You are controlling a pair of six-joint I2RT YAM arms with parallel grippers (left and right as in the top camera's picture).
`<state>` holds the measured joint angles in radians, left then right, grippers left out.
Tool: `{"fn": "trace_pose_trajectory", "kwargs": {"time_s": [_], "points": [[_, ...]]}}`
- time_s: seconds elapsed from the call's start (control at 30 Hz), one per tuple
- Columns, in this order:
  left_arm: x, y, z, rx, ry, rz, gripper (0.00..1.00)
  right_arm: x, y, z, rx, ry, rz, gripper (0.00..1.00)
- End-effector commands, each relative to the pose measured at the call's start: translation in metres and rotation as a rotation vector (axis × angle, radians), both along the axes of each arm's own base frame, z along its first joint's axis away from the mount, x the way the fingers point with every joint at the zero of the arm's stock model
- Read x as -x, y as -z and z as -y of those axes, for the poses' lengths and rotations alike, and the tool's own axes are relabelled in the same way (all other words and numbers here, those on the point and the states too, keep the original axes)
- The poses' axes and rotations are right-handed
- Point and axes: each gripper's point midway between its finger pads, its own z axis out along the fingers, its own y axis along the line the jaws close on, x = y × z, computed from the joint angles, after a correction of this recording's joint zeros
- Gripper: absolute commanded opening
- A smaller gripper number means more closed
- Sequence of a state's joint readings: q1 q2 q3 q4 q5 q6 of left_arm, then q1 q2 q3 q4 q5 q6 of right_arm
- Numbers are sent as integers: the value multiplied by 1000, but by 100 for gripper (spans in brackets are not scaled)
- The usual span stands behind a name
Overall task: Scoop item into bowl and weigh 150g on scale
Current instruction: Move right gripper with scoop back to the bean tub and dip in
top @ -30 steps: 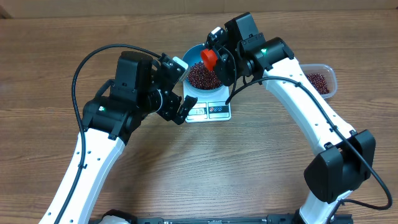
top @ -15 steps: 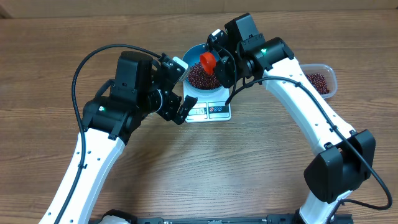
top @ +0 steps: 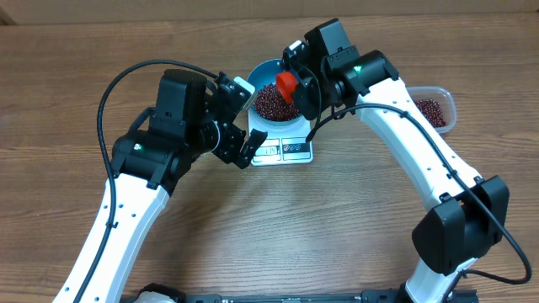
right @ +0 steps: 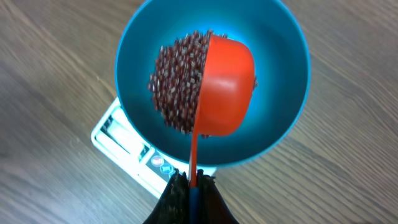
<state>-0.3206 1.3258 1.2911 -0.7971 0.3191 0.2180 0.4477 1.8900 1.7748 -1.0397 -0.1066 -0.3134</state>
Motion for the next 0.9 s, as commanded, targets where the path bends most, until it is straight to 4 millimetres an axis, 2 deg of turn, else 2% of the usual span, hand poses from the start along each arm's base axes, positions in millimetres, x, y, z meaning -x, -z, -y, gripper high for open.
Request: {"fn": "trace_pose_trajectory", "kwargs": {"time_s": [0.0, 0.1, 0.17, 0.27, 0.37, 0.47, 0.53, 0.6, 0.7, 0.77, 0.87], "points": [[1, -10, 2, 6, 25, 32, 100, -8, -36, 8, 9, 51, 110, 4], [1, -10, 2, 6, 25, 32, 100, -3, -36, 6, 4, 21, 98, 4], [1, -10, 2, 6, 25, 32, 100, -6, -39, 11, 11, 64, 113, 4], [1, -10, 2, 6, 25, 32, 100, -10, -53, 20, -49, 148, 121, 4], [1, -10, 2, 6, 25, 32, 100, -14, -77, 44, -87, 201, 160, 4], [1, -10, 2, 6, 25, 32, 100, -22, -102, 90, -122, 337, 208, 4], [1, -10, 2, 6, 25, 32, 100, -27, -108, 131, -130, 451, 216, 4], [1, -10, 2, 6, 25, 32, 100, -28, -101, 173, -104, 547, 189, 4], [1, -10, 2, 6, 25, 32, 99, -20, -74, 229, -30, 683, 100, 4], [1, -10, 2, 6, 25, 32, 100, -15, -56, 259, 13, 757, 39, 4], [1, -10, 2, 6, 25, 32, 100, -12, -38, 276, 32, 796, -20, 4]]}}
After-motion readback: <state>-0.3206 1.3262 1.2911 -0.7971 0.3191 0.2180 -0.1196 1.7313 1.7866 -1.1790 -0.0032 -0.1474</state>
